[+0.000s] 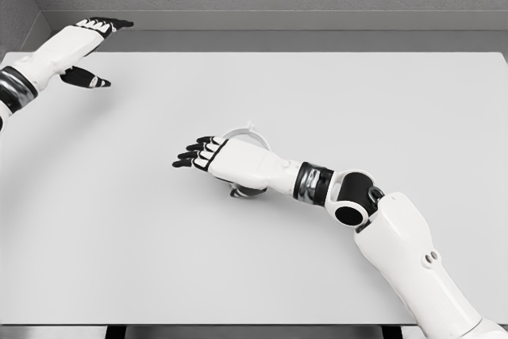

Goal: Assemble PVC drainage pipe clamps

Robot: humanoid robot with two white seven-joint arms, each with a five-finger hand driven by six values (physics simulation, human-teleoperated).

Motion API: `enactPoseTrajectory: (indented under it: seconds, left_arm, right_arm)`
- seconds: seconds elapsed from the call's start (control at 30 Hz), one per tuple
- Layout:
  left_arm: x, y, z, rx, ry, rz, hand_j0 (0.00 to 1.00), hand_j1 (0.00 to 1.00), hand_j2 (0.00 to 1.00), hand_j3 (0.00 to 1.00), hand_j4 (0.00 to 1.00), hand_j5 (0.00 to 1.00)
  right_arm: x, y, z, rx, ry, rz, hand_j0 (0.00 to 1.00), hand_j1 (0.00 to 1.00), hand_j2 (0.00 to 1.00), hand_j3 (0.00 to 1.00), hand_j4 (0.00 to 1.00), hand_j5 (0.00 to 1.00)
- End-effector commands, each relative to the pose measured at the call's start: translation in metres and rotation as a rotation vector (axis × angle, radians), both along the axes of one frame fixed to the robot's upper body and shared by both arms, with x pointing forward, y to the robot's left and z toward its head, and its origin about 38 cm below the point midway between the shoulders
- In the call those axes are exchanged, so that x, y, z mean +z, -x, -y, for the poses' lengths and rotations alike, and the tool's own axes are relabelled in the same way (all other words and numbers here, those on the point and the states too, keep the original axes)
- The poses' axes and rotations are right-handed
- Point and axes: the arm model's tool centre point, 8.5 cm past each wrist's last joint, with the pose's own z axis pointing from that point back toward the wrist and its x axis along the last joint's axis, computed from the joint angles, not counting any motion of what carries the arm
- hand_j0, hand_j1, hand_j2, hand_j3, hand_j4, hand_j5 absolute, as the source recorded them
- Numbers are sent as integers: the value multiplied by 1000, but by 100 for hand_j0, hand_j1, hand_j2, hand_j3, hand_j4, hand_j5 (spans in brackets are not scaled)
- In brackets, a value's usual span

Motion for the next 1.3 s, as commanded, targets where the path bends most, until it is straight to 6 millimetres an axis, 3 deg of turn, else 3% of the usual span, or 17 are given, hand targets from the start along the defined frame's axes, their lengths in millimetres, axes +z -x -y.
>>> enactPoseTrajectory:
  seconds: [0.0,0.7,0.83,0.93,0.97,1.03,1.1,1.2,1.27]
  left_arm:
    - [1,0,-1,2,7,2,100,100,100,100,100,100]
    - [0,0,-1,2,7,1,100,100,100,100,100,100]
    - [1,0,-1,2,7,2,100,100,100,100,100,100]
    - [1,0,0,1,7,2,100,100,100,100,100,100]
    - [1,0,0,1,8,4,100,100,100,100,100,100]
    - [2,0,-1,2,10,6,100,100,100,100,100,100]
    - [2,0,-1,2,10,6,100,100,100,100,100,100]
    - [1,1,-1,1,10,4,100,100,100,100,100,100]
    - [-3,2,-3,7,8,-6,100,100,100,100,100,100]
  right_arm:
    - [1,0,0,-2,-7,-3,100,100,100,100,100,100]
    - [2,0,2,-5,-12,-1,100,100,100,100,100,100]
    - [17,11,0,20,-33,42,100,100,100,100,100,100]
    - [27,23,12,34,-26,82,100,100,100,100,100,100]
    - [35,28,18,48,-12,105,100,100,100,100,100,100]
    - [65,34,57,57,-23,131,100,100,100,100,100,100]
    - [90,22,120,-12,-60,97,100,100,100,100,100,100]
    - [124,15,189,-107,-51,105,100,100,100,100,100,100]
    - [127,15,212,-170,-41,114,100,100,100,100,100,100]
